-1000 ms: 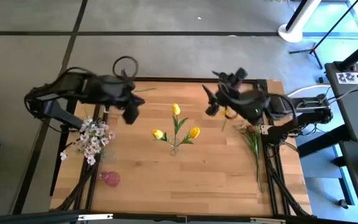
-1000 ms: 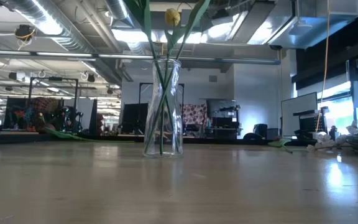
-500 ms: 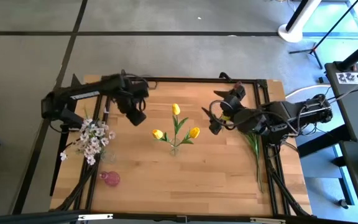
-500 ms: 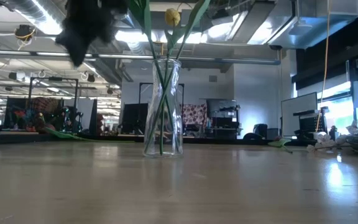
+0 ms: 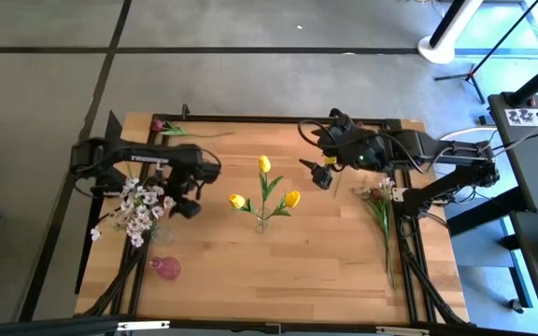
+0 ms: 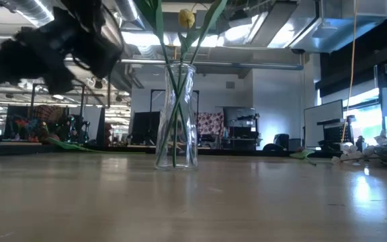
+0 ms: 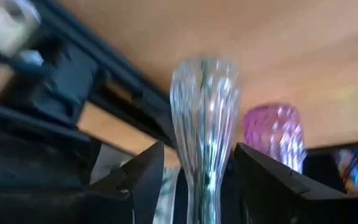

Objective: Sort flowers into vase by color
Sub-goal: Move the left transparent vase to the top left of the table

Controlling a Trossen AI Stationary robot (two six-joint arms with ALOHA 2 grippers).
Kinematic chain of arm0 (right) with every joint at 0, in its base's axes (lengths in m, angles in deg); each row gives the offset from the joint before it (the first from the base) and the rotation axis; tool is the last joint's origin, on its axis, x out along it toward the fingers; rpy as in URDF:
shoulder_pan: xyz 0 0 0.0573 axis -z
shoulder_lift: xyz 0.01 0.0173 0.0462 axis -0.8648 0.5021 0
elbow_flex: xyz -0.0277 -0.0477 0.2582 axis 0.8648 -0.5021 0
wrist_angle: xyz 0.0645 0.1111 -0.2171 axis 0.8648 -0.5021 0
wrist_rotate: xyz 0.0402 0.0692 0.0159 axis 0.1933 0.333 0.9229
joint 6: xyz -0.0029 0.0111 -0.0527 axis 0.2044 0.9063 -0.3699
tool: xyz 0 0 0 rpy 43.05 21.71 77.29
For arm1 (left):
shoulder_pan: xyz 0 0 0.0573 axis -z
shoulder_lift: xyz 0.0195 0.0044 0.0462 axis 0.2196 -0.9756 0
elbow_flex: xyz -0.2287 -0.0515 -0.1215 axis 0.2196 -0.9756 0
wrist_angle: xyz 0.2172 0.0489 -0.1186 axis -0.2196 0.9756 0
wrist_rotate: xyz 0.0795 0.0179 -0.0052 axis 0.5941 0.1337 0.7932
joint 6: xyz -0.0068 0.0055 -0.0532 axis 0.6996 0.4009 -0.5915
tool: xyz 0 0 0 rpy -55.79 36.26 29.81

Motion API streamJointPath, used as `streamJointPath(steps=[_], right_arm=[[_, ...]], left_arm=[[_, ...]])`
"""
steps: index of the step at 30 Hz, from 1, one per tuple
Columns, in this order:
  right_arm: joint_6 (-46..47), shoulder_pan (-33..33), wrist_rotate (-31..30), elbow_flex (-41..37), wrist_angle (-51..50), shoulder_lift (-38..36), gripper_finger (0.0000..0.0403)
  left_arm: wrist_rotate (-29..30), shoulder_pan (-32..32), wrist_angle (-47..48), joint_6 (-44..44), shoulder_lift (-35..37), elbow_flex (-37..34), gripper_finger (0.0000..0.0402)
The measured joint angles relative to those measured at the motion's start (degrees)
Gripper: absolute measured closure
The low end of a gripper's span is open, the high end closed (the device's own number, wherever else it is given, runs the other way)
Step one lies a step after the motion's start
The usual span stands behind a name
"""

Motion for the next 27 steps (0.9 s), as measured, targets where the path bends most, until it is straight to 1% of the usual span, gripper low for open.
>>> streamJointPath(steps=[5, 11, 14, 19, 24, 27], right_arm=[[-1.4, 2.2, 4.9, 0.0, -2.1, 0.0, 0.0012], [-1.5, 2.5, 6.0, 0.0, -6.6, 0.0, 0.0013], [-1.5, 2.5, 8.4, 0.0, -7.1, 0.0, 0.0013], [-1.7, 2.4, 11.3, 0.0, -7.1, 0.0, 0.0013], [-2.5, 2.4, 11.4, 0.0, -7.3, 0.0, 0.0013], [-2.5, 2.4, 11.4, 0.0, -7.6, 0.0, 0.0013]], left_arm=[[-6.4, 4.4, 0.5, -0.6, -2.0, -2.3, 0.0209], [-9.6, 5.6, 0.5, -1.0, -3.7, -2.3, 0.0209], [-11.3, 5.1, 0.5, -0.7, -3.7, -2.3, 0.0209], [-11.3, 3.6, 0.5, 0.0, -3.7, -3.3, 0.0209], [-14.6, 4.2, 0.5, 0.3, -3.7, -7.0, 0.0209], [-15.2, 5.5, 0.5, 0.1, -3.7, -7.2, 0.0209]])
